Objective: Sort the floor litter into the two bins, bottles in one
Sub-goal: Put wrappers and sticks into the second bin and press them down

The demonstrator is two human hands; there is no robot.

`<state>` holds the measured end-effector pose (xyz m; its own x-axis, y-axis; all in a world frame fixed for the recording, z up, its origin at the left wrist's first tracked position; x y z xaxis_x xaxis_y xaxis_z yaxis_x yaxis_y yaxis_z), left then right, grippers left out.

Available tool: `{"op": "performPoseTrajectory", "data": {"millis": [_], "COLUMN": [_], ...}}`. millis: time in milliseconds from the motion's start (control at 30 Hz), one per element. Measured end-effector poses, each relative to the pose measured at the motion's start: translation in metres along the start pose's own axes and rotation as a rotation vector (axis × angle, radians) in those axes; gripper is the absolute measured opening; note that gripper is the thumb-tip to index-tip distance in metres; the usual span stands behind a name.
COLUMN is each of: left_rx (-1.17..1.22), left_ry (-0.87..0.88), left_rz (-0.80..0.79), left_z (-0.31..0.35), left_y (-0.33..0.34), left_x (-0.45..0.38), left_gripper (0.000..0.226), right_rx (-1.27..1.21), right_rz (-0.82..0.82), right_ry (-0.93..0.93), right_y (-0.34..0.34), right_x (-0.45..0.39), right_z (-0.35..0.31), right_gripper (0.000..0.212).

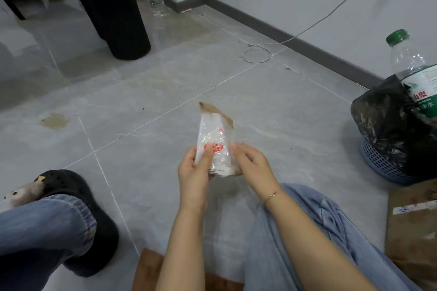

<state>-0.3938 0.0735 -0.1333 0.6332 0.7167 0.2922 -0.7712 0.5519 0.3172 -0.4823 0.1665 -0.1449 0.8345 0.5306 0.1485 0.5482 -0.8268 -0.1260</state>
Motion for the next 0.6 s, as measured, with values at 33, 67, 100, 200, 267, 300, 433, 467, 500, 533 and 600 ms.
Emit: {"op": "performPoseTrajectory", "data": {"millis": [33,67,100,200,267,300,433,467,500,533,600], "left_rx": [-0.028,-0.058,-0.087,-0.133,-0.109,-0.084,-0.063,-0.111,-0.152,-0.18,-0.196], "left_ry": [0.004,0.015,0.023,0.0,-0.043,-0.071,-0.093,-0.055,-0.013,0.016,0.025], "left_rz": [-0.031,-0.064,-0.102,-0.22,-0.291,-0.322,-0.279,-0.215,-0.156,-0.116,-0.09], "left_z": [-0.003,-0.005,-0.007,-0.011,-0.011,-0.01,-0.008,-0.009,-0.011,-0.013,-0.017], "left_y": [0.005,0.009,0.014,0.023,0.025,0.025,0.026,0.026,0.026,0.026,0.026], "left_x": [0.003,0.005,0.008,0.013,0.014,0.014,0.009,0.007,0.005,0.005,0.007], "left_gripper": [0.018,0.019,0.019,0.022,0.025,0.026,0.028,0.023,0.018,0.014,0.014], "right_rx": [-0.059,-0.114,-0.146,-0.238,-0.341,-0.388,-0.618,-0.673,-0.717,-0.753,-0.79], "right_rz": [-0.021,-0.03,-0.032,-0.002,0.031,0.037,0.09,0.13,0.173,0.209,0.226], "right_ry": [0.049,0.112,0.146,0.186,0.223,0.235,0.298,0.307,0.312,0.32,0.326], "right_y": [0.0,0.0,-0.003,-0.011,-0.015,-0.016,-0.024,-0.026,-0.028,-0.03,-0.031], "right_x": [0.0,0.0,0.0,-0.004,-0.003,-0.004,-0.009,-0.011,-0.013,-0.015,-0.016], "right_z": [-0.003,-0.005,-0.007,-0.006,-0.004,-0.002,0.002,0.004,0.007,0.009,0.012], "right_gripper": [0.037,0.038,0.038,0.041,0.046,0.046,0.035,0.029,0.023,0.018,0.013]}}
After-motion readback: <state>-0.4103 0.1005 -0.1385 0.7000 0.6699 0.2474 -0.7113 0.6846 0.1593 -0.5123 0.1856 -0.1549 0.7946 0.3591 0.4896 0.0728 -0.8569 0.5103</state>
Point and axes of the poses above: each hand's wrist, its own x-axis away from the middle knuckle, its own y-axis out of the palm, z = x × y, the point moved 2 cm from there along -x, towards the middle knuckle, and after that the axes turned 1 degree about -y, right-handed, at the moved point
